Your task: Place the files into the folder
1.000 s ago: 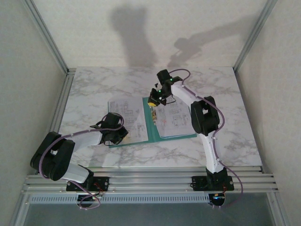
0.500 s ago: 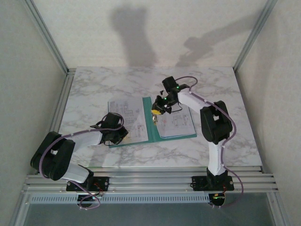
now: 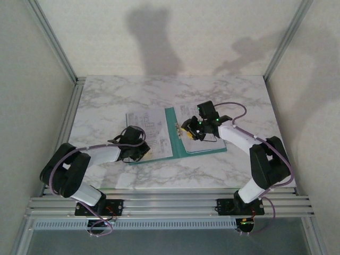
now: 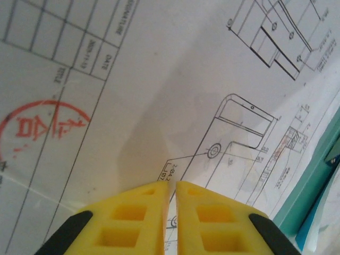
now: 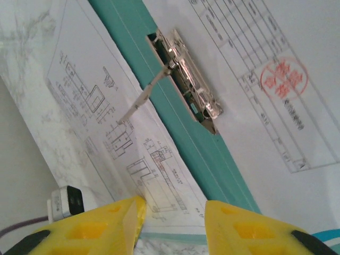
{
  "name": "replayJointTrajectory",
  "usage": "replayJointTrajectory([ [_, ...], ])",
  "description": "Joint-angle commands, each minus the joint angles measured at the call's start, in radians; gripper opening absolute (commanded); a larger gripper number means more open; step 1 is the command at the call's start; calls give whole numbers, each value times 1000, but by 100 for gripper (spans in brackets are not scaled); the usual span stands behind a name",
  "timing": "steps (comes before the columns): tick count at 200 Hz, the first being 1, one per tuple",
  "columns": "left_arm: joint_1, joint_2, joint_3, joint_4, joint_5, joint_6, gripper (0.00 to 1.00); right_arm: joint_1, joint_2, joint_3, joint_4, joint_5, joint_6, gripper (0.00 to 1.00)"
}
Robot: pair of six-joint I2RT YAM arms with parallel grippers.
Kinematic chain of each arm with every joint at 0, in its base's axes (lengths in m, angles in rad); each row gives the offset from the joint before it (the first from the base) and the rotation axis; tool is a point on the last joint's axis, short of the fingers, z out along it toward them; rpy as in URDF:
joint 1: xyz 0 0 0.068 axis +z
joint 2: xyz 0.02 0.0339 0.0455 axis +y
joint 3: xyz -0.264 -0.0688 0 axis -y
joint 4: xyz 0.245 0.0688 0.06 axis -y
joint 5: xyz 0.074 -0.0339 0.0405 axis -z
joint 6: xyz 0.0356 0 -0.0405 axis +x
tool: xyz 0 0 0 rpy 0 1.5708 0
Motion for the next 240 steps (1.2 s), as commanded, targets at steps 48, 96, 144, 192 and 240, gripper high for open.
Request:
replayJointTrajectory([
  [48,-180,178,149,-42,30,-14,12,-108,-66,-16,13,29,70,40],
  [96,-274,331,313,-83,76,51,9,-193,-64,19,-61,10,17,41],
  [144,-305,419,420,-115,108,96,8,-278,-1,53,-56,-28,-34,41],
  [192,-318,469,463,-116,137,111,8,-292,148,183,-70,-40,-74,41],
  [240,-318,477,471,-118,130,109,7,-292,226,266,-144,-4,-82,41],
])
